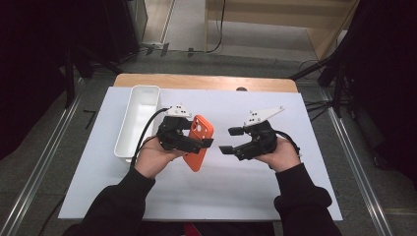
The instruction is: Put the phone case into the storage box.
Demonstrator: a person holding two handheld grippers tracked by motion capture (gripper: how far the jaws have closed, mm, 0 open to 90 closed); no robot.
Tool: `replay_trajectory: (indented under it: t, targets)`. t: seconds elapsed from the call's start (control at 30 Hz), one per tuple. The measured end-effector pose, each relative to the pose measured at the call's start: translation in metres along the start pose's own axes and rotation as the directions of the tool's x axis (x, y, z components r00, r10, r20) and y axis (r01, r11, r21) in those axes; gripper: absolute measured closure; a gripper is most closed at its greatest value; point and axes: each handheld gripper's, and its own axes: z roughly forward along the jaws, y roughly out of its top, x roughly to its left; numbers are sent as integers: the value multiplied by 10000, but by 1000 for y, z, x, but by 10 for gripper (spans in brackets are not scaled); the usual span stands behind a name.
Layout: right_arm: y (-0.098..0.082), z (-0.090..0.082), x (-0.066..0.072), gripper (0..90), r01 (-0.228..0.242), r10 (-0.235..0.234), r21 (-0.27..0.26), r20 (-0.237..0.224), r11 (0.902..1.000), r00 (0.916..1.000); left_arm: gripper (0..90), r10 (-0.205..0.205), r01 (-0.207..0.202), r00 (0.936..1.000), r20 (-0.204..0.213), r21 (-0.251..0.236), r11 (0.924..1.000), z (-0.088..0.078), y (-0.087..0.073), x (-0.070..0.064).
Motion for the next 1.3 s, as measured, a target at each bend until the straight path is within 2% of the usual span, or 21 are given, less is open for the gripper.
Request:
replay_trajectory:
  t: [0.17, 0.4, 0.67, 0.8, 0.9, 1.0, 1.3]
  targets:
    - [-10, 0, 3, 252, -11, 11, 51, -61, 10000, 10000, 160, 228, -228, 9996, 180, -29, 9997, -2, 1, -1]
    - [-23, 4, 7, 252, 74, -69, 196, -222, 9998, 9997, 160, 165, -162, 9997, 204, -109, 9998, -3, 1, 0]
    - [-38, 1, 10, 253, -35, 34, -118, -95, 9999, 9999, 160, 183, -179, 9996, 207, -192, 9997, -7, 1, 3]
    - [-49, 0, 12, 252, -84, 82, -131, -146, 9999, 9999, 160, 206, -202, 9994, 283, -156, 9997, -8, 1, 5]
    - [-58, 2, 14, 252, -303, 302, -72, -179, 9995, 9994, 159, 184, -179, 9993, 338, -131, 9998, -8, 1, 5]
    - [-69, 3, 16, 252, -273, 271, -134, -167, 9995, 9995, 159, 161, -156, 9991, 381, -144, 9998, -8, 1, 6]
    - [-82, -1, 18, 252, -365, 363, -278, -48, 9989, 9993, 159, 236, -239, 9986, 477, 52, 9997, -6, 0, 7]
